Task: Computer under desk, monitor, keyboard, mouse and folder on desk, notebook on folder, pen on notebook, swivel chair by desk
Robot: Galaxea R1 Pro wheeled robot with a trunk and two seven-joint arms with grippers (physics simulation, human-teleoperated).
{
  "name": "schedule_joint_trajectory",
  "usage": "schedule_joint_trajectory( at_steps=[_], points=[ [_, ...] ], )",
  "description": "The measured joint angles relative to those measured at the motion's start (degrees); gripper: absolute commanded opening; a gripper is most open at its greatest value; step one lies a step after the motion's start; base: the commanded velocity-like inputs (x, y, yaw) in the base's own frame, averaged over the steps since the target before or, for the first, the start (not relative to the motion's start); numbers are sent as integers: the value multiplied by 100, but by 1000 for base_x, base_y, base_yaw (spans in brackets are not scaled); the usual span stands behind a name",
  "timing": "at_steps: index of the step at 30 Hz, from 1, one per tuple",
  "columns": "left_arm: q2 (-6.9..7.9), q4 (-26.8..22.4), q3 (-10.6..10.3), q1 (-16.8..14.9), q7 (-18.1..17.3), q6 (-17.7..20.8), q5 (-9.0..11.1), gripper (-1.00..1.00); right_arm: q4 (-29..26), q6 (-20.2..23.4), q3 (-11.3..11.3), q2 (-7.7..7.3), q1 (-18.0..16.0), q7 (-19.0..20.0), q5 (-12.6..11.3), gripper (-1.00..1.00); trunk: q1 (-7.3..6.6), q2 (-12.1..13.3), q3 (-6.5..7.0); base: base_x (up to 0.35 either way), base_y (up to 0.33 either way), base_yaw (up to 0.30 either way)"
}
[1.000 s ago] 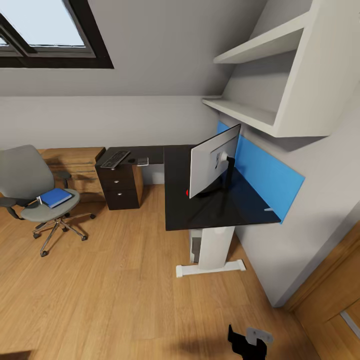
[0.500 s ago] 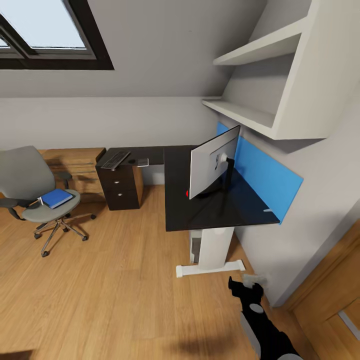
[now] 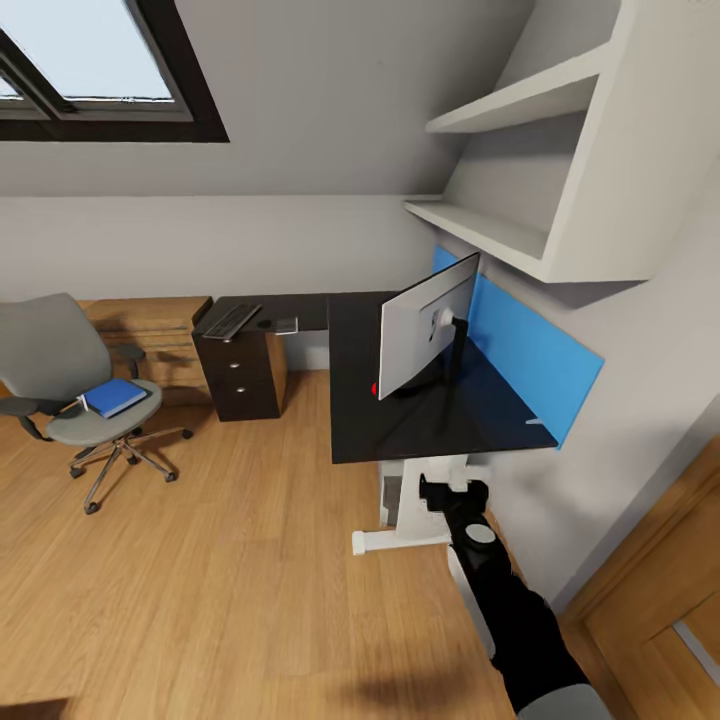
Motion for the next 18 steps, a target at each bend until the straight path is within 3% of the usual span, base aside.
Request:
schedule_joint_trajectory(
  at_steps=[6, 12, 18],
  points=[
    [4, 8, 1, 0, -8, -291, -2, 100, -823, 246, 41, 102, 74, 1, 6, 100, 0, 0, 0, 0, 0, 0],
    [4, 22, -4, 0, -3, -459, 1, 100, -826, -157, 55, 85, 184, 0, 30, 100, 0, 1, 0, 4, 25, 0],
    [3, 24, -5, 1, 15, -488, 2, 100, -826, -368, 58, 53, 261, -14, 132, 100, -1, 0, 0, 100, 218, 0]
  ],
)
